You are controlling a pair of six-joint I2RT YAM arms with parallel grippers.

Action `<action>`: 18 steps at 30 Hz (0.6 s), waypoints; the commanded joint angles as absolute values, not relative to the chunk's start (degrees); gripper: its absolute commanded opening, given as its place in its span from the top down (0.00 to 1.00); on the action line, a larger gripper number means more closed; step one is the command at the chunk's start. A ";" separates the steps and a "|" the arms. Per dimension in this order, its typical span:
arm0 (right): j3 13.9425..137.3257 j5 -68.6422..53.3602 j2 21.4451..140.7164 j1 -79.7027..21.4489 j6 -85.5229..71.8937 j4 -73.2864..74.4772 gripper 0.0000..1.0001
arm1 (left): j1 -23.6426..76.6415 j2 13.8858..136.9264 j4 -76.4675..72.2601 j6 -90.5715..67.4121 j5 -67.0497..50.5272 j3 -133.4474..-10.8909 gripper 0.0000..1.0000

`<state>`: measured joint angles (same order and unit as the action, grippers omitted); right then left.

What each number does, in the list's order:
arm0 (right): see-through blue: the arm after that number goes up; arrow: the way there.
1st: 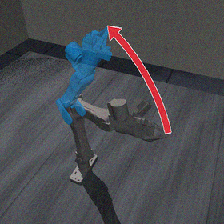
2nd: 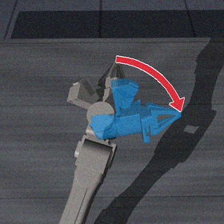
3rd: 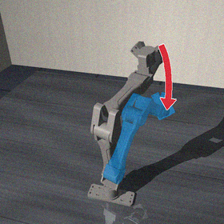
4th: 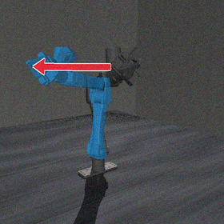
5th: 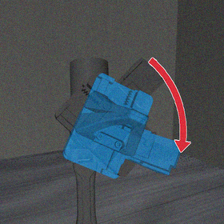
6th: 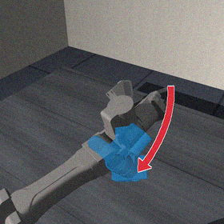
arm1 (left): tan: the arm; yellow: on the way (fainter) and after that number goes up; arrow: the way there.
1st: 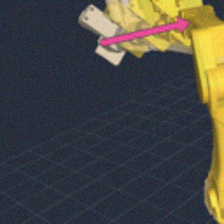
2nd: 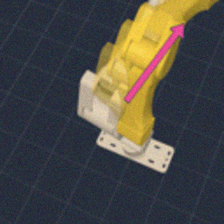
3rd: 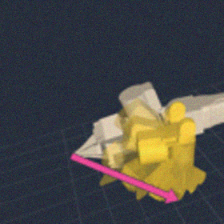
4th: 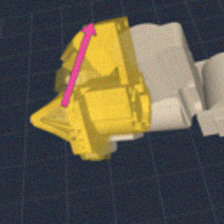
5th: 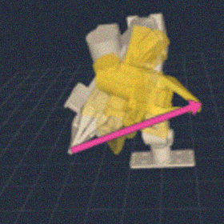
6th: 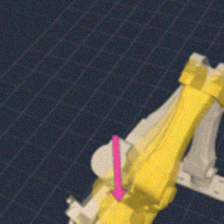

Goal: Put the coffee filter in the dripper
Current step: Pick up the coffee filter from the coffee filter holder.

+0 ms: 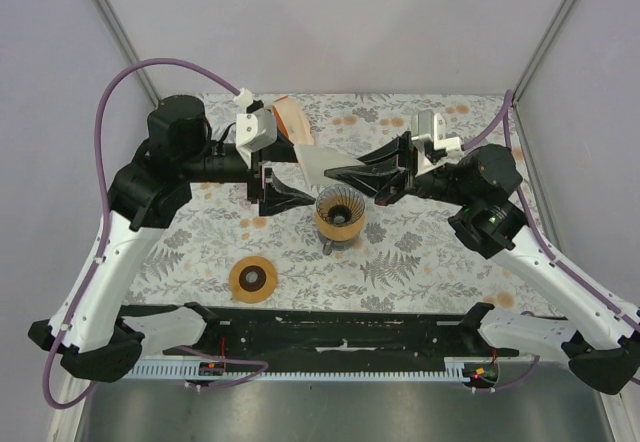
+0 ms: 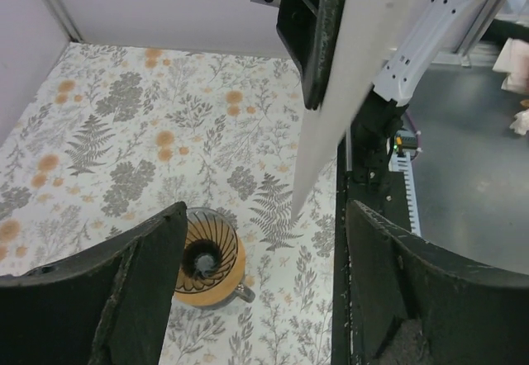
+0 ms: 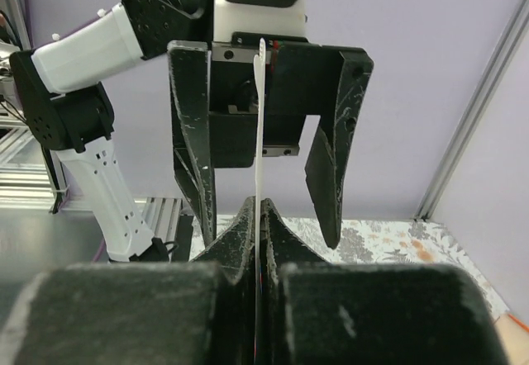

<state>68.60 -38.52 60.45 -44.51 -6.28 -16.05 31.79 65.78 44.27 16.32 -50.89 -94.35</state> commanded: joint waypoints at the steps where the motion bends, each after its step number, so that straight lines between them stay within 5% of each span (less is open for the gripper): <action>1: 69.08 -37.88 60.47 -44.82 -8.70 -22.68 1.00 | 31.46 65.74 34.55 6.69 -55.63 -94.66 0.18; 3: 69.08 -38.14 60.73 -44.74 -8.53 -22.68 1.00 | 31.55 65.92 33.23 5.28 -57.30 -94.40 0.24; 8: 69.78 -38.85 61.61 -44.82 -7.56 -20.84 1.00 | 31.47 66.18 28.31 -1.12 -58.53 -93.16 0.58; 13: 69.52 -37.53 61.87 -44.91 -6.42 -20.21 1.00 | 31.46 66.36 26.11 -3.51 -60.91 -92.99 0.55; 18: 70.48 -38.58 63.37 -44.82 -7.12 -20.39 1.00 | 31.46 66.18 25.67 -4.57 -61.70 -91.94 0.74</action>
